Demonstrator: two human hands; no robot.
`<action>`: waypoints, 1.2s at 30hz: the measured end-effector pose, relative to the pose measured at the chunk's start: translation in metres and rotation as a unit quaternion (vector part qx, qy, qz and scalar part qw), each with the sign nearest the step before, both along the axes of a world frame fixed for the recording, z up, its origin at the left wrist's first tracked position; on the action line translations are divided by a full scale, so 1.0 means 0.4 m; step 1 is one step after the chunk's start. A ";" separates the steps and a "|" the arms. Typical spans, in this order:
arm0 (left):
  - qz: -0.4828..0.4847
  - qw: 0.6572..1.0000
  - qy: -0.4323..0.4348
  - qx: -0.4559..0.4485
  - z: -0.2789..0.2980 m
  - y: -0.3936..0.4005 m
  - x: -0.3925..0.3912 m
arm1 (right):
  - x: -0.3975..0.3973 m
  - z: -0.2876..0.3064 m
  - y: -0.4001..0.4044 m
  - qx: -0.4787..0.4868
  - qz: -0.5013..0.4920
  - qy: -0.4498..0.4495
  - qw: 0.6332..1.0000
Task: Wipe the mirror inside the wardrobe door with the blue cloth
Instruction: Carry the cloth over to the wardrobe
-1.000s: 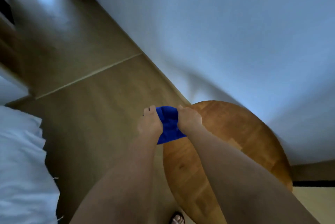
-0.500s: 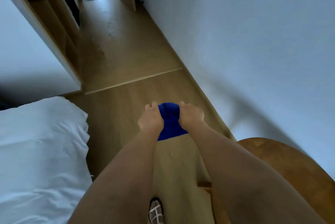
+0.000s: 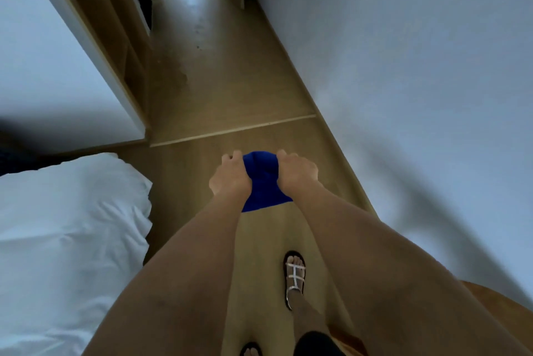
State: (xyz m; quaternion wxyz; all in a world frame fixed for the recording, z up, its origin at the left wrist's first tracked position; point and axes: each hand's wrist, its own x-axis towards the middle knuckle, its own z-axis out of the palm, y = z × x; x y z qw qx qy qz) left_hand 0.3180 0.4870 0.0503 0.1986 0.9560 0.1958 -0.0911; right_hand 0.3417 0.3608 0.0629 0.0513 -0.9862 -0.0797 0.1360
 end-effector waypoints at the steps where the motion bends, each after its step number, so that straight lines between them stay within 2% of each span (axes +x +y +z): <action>1: 0.005 1.000 -0.001 0.001 -0.001 0.003 0.039 | 0.043 -0.002 0.004 -0.002 0.005 -0.002 1.000; 12: 0.071 0.997 0.010 -0.008 0.029 -0.034 0.532 | 0.574 0.040 -0.015 -0.023 0.069 -0.002 0.997; 20: 0.103 0.995 -0.003 -0.002 0.020 0.001 0.803 | 0.861 0.030 0.023 -0.028 0.098 -0.008 0.995; 28: 0.125 0.992 -0.003 0.000 -0.004 0.164 1.072 | 1.137 0.021 0.180 -0.006 0.124 -0.002 0.992; 36: 0.134 0.991 0.006 0.009 0.009 0.404 1.363 | 1.439 0.038 0.426 -0.004 0.129 0.007 0.992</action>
